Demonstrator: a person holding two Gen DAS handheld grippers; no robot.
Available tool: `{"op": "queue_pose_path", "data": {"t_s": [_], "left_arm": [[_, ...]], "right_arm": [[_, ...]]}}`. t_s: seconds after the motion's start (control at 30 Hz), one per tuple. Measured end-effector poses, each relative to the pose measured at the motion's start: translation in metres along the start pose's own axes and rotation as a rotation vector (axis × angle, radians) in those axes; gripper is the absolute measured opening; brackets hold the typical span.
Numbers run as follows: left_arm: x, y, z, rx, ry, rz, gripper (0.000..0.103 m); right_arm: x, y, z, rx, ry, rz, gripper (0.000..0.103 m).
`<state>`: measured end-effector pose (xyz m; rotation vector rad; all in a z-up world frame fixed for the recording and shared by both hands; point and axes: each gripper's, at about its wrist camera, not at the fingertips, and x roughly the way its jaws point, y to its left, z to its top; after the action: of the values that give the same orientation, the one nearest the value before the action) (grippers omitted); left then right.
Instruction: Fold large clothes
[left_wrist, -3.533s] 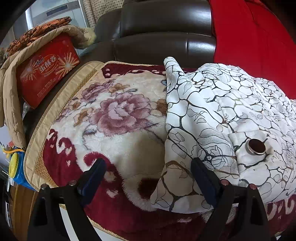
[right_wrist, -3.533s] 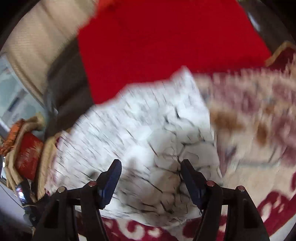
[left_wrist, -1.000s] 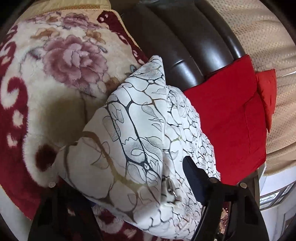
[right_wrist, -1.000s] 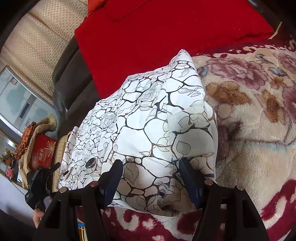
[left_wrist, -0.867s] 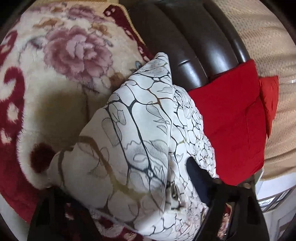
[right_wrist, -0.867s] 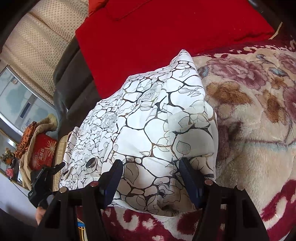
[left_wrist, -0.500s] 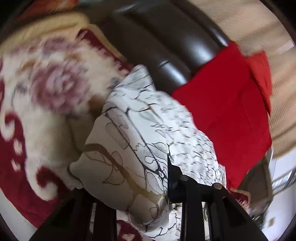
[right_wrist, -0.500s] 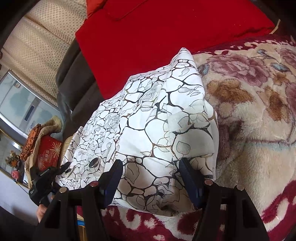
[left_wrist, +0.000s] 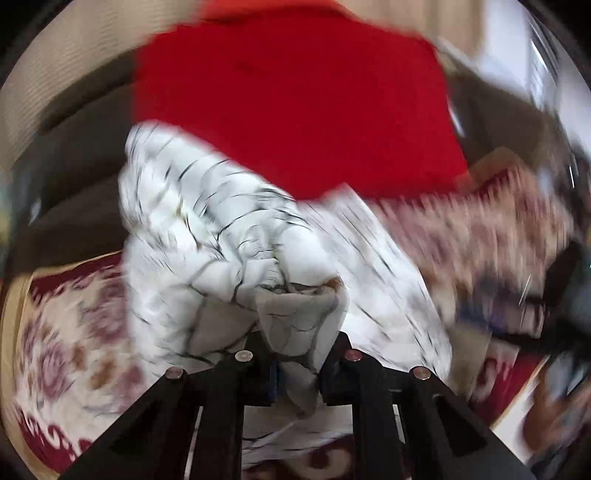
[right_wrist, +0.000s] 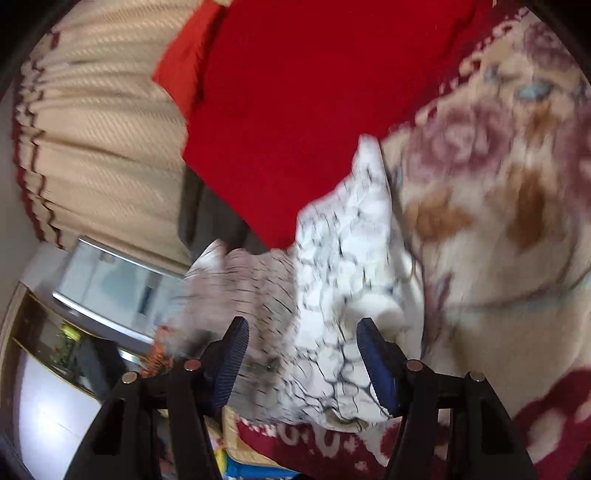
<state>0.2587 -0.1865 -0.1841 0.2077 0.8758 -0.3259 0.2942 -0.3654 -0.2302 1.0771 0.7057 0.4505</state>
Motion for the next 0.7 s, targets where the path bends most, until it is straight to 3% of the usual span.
{"op": "queue_pose_path", "data": {"t_s": [0.07, 0.1, 0.17, 0.23, 0.3, 0.47, 0.53, 0.57, 0.63, 0.67, 0.7], "left_arm": [[0.038, -0.018, -0.016, 0.011, 0.101, -0.028, 0.016], [0.047, -0.017, -0.023, -0.018, 0.115, -0.055, 0.016], [0.039, -0.01, -0.029, -0.047, 0.074, -0.106, 0.018], [0.022, 0.001, -0.028, -0.048, 0.057, -0.163, 0.05], [-0.005, 0.01, -0.03, -0.016, 0.022, -0.244, 0.066], [-0.079, 0.046, -0.053, 0.062, -0.125, -0.316, 0.072], [-0.094, 0.084, -0.059, 0.014, -0.181, -0.275, 0.073], [-0.097, 0.113, -0.064, -0.048, -0.207, -0.239, 0.074], [-0.092, 0.159, -0.071, -0.191, -0.213, -0.173, 0.081], [-0.078, 0.194, -0.077, -0.315, -0.198, -0.179, 0.081], [-0.064, 0.215, -0.082, -0.403, -0.168, -0.213, 0.081]], "right_arm": [[-0.008, 0.001, 0.008, 0.006, -0.003, 0.01, 0.065], [-0.013, 0.001, 0.013, -0.001, -0.003, -0.004, 0.065], [-0.018, 0.002, 0.016, -0.019, 0.002, -0.027, 0.065], [-0.021, 0.001, 0.017, -0.037, 0.009, -0.059, 0.065], [-0.022, -0.002, 0.02, -0.041, 0.019, -0.074, 0.065], [0.009, 0.018, 0.022, -0.068, 0.078, -0.061, 0.07], [0.023, 0.033, 0.025, -0.107, 0.1, -0.069, 0.072], [0.035, 0.042, 0.027, -0.126, 0.118, -0.082, 0.078], [0.061, 0.058, 0.032, -0.144, 0.145, -0.094, 0.081], [0.073, 0.065, 0.035, -0.154, 0.157, -0.096, 0.081], [0.087, 0.07, 0.038, -0.162, 0.175, -0.108, 0.089]]}}
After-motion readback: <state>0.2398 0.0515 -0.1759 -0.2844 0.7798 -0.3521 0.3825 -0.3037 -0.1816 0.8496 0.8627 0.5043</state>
